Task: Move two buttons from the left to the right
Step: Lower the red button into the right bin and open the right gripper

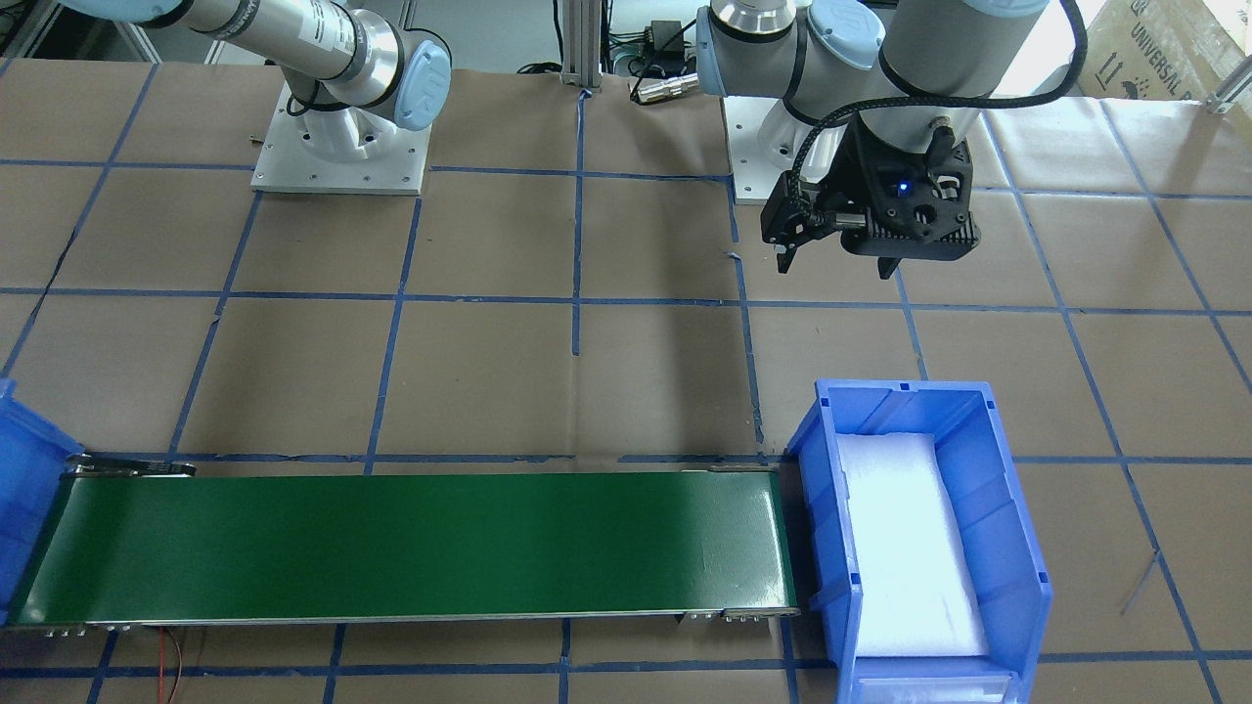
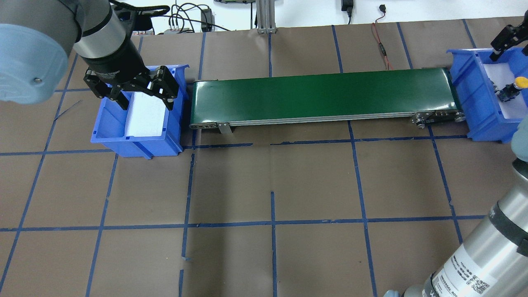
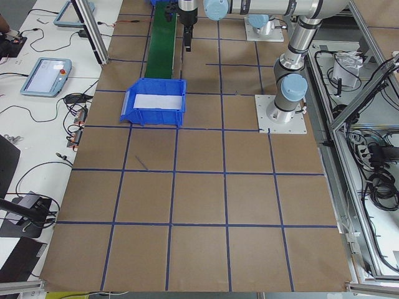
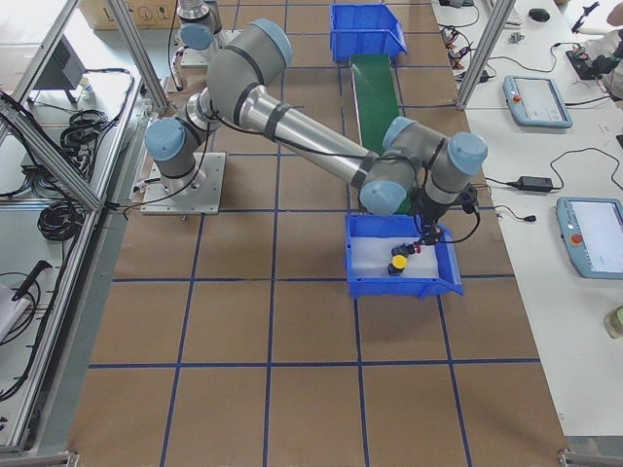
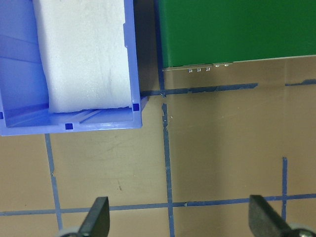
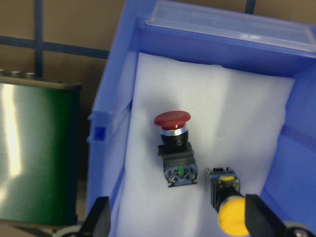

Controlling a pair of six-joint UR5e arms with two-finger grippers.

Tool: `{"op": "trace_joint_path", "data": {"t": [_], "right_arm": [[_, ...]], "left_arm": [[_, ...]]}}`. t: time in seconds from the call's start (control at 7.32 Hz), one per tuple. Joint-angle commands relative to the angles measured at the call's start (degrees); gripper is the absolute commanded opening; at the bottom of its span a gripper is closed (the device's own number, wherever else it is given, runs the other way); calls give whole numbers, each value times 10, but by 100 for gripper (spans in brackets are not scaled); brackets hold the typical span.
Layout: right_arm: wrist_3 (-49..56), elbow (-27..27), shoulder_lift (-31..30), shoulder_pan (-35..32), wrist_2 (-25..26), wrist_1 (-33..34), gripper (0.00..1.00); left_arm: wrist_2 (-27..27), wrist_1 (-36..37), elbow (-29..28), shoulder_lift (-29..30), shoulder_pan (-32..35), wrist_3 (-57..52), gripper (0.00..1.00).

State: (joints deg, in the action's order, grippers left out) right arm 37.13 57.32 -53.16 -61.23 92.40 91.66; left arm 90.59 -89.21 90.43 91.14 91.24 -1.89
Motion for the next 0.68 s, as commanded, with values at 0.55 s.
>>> {"op": "trace_joint_path", "data": {"t": [0.55], "right_arm": [[-304,35,-145,-289,-49,-151,100]], "left_arm": [[0,0,1,-1,0,0,100]]}}
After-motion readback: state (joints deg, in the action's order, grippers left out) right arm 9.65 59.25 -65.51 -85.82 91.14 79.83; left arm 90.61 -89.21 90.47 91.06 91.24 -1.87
